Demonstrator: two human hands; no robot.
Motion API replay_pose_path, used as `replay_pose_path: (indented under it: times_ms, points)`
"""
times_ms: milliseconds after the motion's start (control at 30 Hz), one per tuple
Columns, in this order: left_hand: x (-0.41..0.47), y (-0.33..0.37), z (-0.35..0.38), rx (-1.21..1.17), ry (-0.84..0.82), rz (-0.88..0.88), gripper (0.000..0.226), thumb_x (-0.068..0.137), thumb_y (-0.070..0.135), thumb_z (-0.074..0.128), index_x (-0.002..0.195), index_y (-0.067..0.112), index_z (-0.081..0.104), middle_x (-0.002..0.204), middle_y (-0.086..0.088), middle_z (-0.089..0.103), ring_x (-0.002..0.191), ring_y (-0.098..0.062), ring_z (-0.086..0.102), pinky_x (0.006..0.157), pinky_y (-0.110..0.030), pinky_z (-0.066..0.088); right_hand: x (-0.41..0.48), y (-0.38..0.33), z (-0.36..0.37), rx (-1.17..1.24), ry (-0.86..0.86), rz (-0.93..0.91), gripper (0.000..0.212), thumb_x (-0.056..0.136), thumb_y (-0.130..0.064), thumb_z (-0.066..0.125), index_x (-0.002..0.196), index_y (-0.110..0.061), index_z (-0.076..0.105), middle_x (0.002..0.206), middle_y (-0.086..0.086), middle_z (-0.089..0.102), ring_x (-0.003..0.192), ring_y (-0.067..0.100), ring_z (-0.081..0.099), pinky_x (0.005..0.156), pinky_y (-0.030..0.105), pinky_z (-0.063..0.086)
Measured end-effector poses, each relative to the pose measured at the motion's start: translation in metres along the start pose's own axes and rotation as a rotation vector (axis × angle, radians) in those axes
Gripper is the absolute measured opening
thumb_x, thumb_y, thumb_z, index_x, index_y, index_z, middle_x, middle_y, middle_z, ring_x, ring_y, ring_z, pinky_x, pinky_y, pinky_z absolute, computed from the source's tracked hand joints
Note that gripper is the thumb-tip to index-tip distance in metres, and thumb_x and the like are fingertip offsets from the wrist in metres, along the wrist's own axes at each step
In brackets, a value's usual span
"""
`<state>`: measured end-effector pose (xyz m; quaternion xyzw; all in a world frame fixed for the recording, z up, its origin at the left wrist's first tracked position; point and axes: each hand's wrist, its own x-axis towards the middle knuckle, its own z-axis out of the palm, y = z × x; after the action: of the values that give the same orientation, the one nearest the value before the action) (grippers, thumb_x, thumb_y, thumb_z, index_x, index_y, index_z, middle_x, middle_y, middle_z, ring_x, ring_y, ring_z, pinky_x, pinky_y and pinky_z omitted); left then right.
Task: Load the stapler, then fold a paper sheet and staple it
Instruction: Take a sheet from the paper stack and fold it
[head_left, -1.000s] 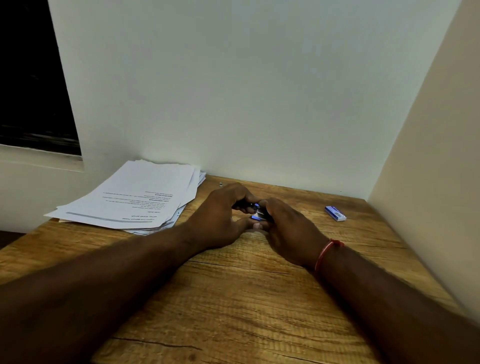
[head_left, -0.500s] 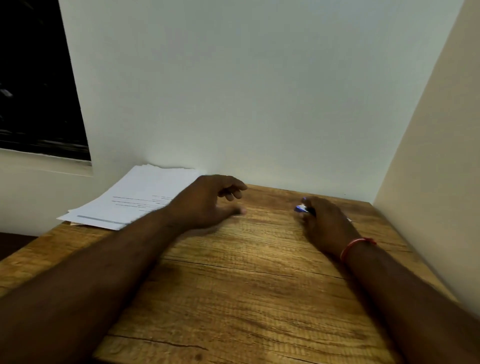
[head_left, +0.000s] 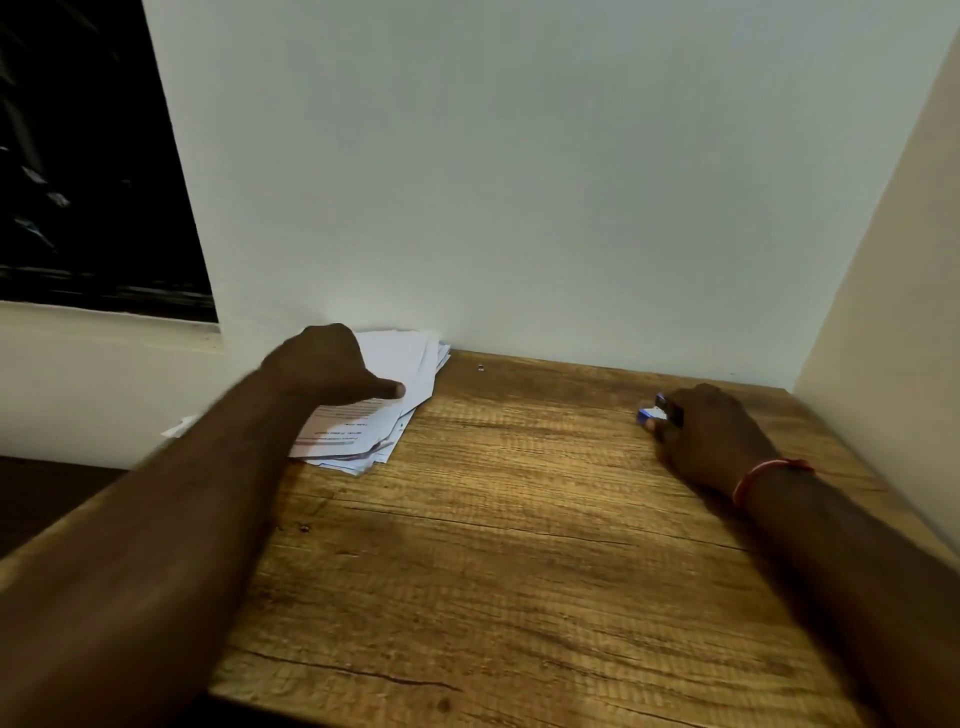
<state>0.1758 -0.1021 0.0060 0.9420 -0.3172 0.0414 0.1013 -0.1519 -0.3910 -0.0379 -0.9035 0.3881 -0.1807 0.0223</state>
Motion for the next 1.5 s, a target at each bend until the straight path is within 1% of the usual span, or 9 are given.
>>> replay_pose_path:
  times_ms: [133,200,267,467,600,800,1167,1300,1500]
  points:
    - [-0.002,0.006,0.008,0.060,0.029,0.063,0.081,0.061,0.092,0.075,0.118,0.034,0.074,0.124,-0.002,0.079,0.115,-0.029,0.071,0.089,-0.034,0.051,-0.005,-0.004,-0.006,-0.011,-0.014,0.011,0.047,0.101,-0.052,0.070,0.133,-0.018,0.070,0.127,0.010,0.068,0.119,0.033,0.063,0.105,0.048,0.054]
    - [0.000,0.005,0.006,0.032,0.014,0.051,0.066,0.063,0.088,0.081,0.097,0.033,0.069,0.115,-0.002,0.078,0.107,-0.027,0.068,0.087,-0.034,0.050,-0.007,-0.007,-0.009,-0.009,0.000,0.018,0.066,0.098,-0.059,0.071,0.148,-0.017,0.062,0.140,0.010,0.066,0.131,0.035,0.060,0.113,0.050,0.051]
    - [0.002,0.004,0.006,0.011,-0.030,0.017,0.066,0.064,0.086,0.086,0.079,0.028,0.058,0.100,0.000,0.071,0.098,-0.024,0.063,0.082,-0.034,0.047,-0.009,-0.010,-0.012,0.009,0.023,0.017,0.073,0.096,-0.062,0.072,0.153,-0.019,0.058,0.146,0.010,0.064,0.137,0.036,0.057,0.116,0.051,0.048]
    - [-0.002,0.009,0.002,-0.013,-0.133,-0.020,0.063,0.071,0.077,0.089,0.072,0.022,0.058,0.081,0.003,0.062,0.075,-0.015,0.057,0.068,-0.033,0.041,-0.014,-0.018,-0.016,0.060,0.024,-0.004,0.071,0.097,-0.056,0.075,0.154,-0.019,0.057,0.152,0.009,0.062,0.141,0.035,0.052,0.118,0.051,0.045]
    - [-0.003,0.008,0.000,0.003,-0.174,-0.011,0.063,0.072,0.077,0.088,0.076,0.020,0.061,0.085,0.002,0.064,0.079,-0.017,0.060,0.067,-0.033,0.042,-0.016,-0.022,-0.017,0.079,0.015,-0.004,0.071,0.096,-0.055,0.076,0.155,-0.019,0.057,0.153,0.009,0.061,0.142,0.035,0.051,0.117,0.051,0.045]
    - [-0.012,0.015,-0.002,-0.011,-0.196,-0.010,0.057,0.079,0.069,0.088,0.082,0.023,0.054,0.093,0.001,0.060,0.102,-0.025,0.064,0.080,-0.033,0.046,-0.017,-0.024,-0.017,0.104,0.037,-0.017,0.071,0.095,-0.054,0.079,0.154,-0.019,0.058,0.150,0.009,0.063,0.140,0.034,0.053,0.116,0.050,0.046]
    - [-0.006,0.005,-0.007,-0.055,-0.226,-0.011,0.052,0.079,0.063,0.090,0.080,0.018,0.064,0.091,-0.002,0.068,0.081,-0.018,0.062,0.070,-0.033,0.045,-0.014,-0.022,-0.013,0.128,0.047,-0.037,0.074,0.093,-0.059,0.079,0.153,-0.021,0.059,0.148,0.008,0.065,0.137,0.033,0.056,0.115,0.049,0.047]
    - [-0.010,0.010,-0.006,0.011,-0.249,0.000,0.054,0.079,0.069,0.087,0.085,0.021,0.062,0.096,0.001,0.066,0.091,-0.020,0.063,0.079,-0.034,0.047,-0.016,-0.021,-0.014,0.138,0.052,-0.035,0.075,0.092,-0.060,0.080,0.153,-0.021,0.059,0.147,0.007,0.066,0.136,0.031,0.056,0.115,0.048,0.047]
    - [-0.016,0.015,-0.006,0.024,-0.308,-0.010,0.048,0.083,0.063,0.084,0.090,0.020,0.063,0.098,-0.001,0.068,0.089,-0.017,0.063,0.075,-0.033,0.047,-0.022,-0.023,-0.017,0.168,0.055,-0.034,0.076,0.091,-0.058,0.081,0.153,-0.020,0.060,0.146,0.007,0.066,0.135,0.030,0.057,0.114,0.047,0.049]
